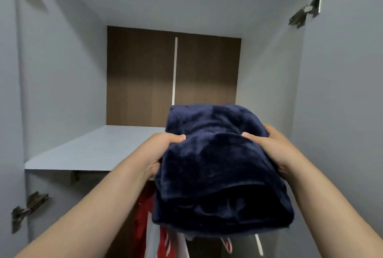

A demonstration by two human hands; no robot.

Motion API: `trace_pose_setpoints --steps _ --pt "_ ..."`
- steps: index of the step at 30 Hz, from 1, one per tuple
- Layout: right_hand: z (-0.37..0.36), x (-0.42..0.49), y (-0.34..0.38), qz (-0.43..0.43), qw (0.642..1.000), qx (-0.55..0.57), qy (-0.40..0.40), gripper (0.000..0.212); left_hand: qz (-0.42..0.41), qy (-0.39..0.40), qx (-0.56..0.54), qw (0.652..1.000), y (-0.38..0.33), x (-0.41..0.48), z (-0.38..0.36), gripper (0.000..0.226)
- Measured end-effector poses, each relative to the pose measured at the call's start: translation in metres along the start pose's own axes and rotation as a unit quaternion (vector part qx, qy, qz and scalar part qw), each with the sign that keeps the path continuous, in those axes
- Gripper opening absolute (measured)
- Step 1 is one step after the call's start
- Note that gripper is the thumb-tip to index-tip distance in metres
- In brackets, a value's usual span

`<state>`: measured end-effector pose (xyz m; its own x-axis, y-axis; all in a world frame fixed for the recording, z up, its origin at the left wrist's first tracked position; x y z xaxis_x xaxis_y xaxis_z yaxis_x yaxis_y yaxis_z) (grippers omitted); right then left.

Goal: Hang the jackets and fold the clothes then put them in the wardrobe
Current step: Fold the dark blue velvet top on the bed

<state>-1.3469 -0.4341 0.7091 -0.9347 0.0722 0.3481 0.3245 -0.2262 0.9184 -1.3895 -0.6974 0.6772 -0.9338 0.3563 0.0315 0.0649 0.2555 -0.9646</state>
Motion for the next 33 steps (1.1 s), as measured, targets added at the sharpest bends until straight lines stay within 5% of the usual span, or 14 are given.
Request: trace_pose_setpoints --steps 5,11,18,21,24,29,33 --pt "0.007 0.057 -0.013 -0.071 0.984 -0.153 -0.052 0.028 0.056 0.032 0.011 0.998 0.006 0.076 0.007 0.011" --pt "0.010 0.056 -0.012 -0.096 0.932 -0.333 -0.107 0.042 0.053 -0.004 0.095 0.994 0.001 0.134 0.023 0.025" --pt "-0.014 0.071 -0.029 -0.123 0.871 -0.473 -0.055 0.058 0.041 -0.027 0.095 0.994 0.011 0.171 0.013 0.014" --pt "-0.003 0.089 -0.051 -0.121 0.898 -0.423 -0.034 0.054 0.060 0.037 0.019 0.997 0.017 0.170 0.005 0.014" --pt "0.006 0.093 -0.054 -0.109 0.931 -0.346 -0.027 0.053 0.045 0.052 0.075 0.995 0.011 0.171 0.003 0.023" --pt "0.011 0.072 -0.045 -0.113 0.888 -0.429 -0.119 0.062 -0.092 0.057 0.195 0.975 -0.010 0.141 0.000 0.005" --pt "-0.024 0.054 -0.054 -0.115 0.902 -0.408 -0.077 0.083 -0.059 0.157 0.131 0.977 0.000 0.116 -0.017 0.103"
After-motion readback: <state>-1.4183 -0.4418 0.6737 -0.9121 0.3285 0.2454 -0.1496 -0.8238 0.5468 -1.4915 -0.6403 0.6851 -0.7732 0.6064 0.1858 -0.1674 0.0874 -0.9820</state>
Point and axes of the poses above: each hand's wrist, its own x-axis towards the middle knuckle, its own z-axis out of the back of the hand, y = z × x, the point moved 4 cm from there along x, towards the middle knuckle, and after that the axes turned 7 degrees about y, right-handed, at the moved point
